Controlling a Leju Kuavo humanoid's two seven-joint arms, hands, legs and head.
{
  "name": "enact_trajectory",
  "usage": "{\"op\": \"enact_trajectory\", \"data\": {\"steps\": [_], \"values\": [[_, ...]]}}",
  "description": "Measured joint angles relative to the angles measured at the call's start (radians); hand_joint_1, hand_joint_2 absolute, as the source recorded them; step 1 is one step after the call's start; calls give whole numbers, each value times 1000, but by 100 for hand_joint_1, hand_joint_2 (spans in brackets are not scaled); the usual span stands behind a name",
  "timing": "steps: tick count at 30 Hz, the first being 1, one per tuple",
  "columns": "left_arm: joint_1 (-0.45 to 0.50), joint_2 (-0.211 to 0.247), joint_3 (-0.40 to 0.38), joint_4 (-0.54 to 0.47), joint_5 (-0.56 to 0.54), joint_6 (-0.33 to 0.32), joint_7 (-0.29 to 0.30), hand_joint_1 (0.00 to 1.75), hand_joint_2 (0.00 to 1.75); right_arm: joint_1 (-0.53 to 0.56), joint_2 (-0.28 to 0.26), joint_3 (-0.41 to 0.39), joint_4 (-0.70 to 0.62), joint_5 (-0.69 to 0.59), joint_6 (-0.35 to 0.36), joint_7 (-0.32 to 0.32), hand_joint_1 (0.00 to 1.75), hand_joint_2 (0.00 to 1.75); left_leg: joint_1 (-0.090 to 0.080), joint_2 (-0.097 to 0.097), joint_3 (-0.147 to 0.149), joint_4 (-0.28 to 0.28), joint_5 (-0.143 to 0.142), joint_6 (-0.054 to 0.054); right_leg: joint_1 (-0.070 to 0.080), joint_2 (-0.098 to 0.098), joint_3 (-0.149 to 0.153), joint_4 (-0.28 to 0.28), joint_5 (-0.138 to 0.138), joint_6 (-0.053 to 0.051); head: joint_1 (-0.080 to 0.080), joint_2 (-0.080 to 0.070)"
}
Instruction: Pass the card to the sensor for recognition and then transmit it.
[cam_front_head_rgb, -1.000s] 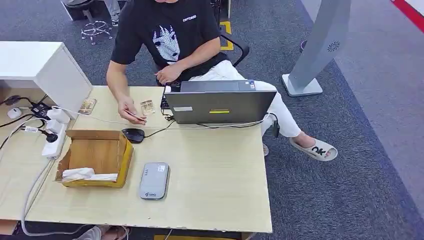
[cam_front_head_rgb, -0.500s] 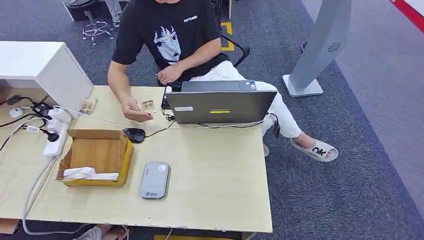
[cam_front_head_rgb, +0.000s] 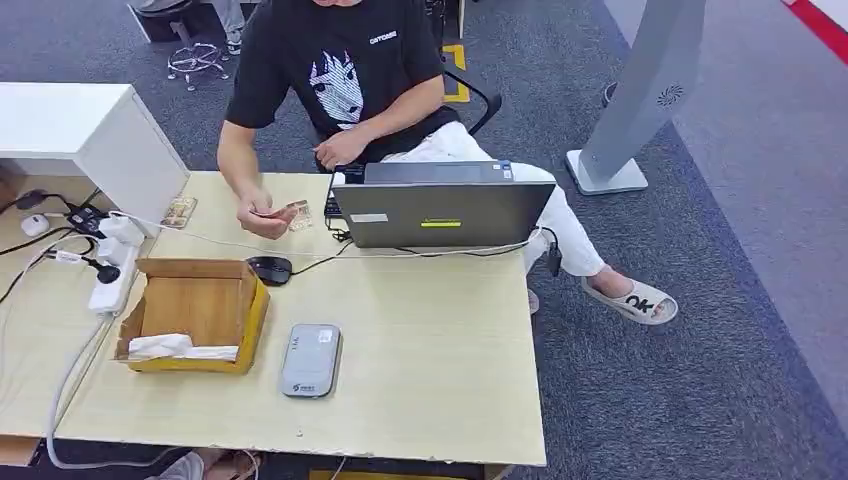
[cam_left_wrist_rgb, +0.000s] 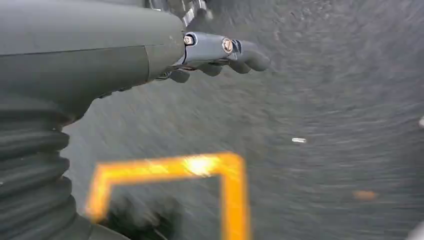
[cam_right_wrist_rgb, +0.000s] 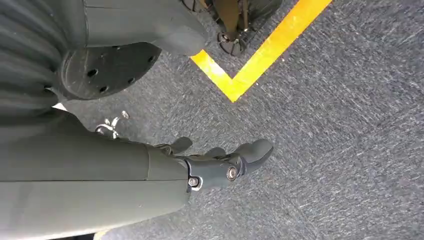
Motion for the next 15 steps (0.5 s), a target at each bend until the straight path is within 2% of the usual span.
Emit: {"op": "enact_trajectory", "data": {"steps": [2, 5, 6, 8, 10, 15], "values": [[-1, -4, -52, 57, -158, -43, 55, 0, 175, -4, 0, 0, 6, 20, 2, 32, 0, 175, 0, 0, 0, 0, 0, 0, 0, 0, 0, 0, 0, 0, 0, 0], [-6, -21, -170, 101, -358, -90, 68, 0, 175, -13, 0, 7, 11, 67, 16, 126, 0, 175, 0, 0, 0, 0, 0, 0, 0, 0, 0, 0, 0, 0, 0, 0], [-8, -24, -232, 115, -458, -95, 59, 0, 175, -15, 0, 14, 13, 86, 25, 164, 0, 175, 0, 0, 0, 0, 0, 0, 0, 0, 0, 0, 0, 0, 0, 0], [-11, -34, -343, 134, -580, -107, 4, 0, 175, -21, 0, 25, 14, 102, 48, 204, 0, 175, 0, 0, 0, 0, 1, 0, 0, 0, 0, 0, 0, 0, 0, 0], [-15, -38, -434, 147, -632, -112, -40, 0, 175, -28, 0, 33, 16, 111, 64, 228, 0, 175, 0, 0, 0, 0, 1, 0, 0, 0, 0, 0, 1, 1, 0, 0], [-19, -44, -562, 166, -672, -123, -49, 0, 175, -35, 2, 52, 18, 128, 87, 238, 0, 175, 0, 0, 0, 0, 1, 0, 0, 0, 0, 0, 1, 1, 0, 0]]}}
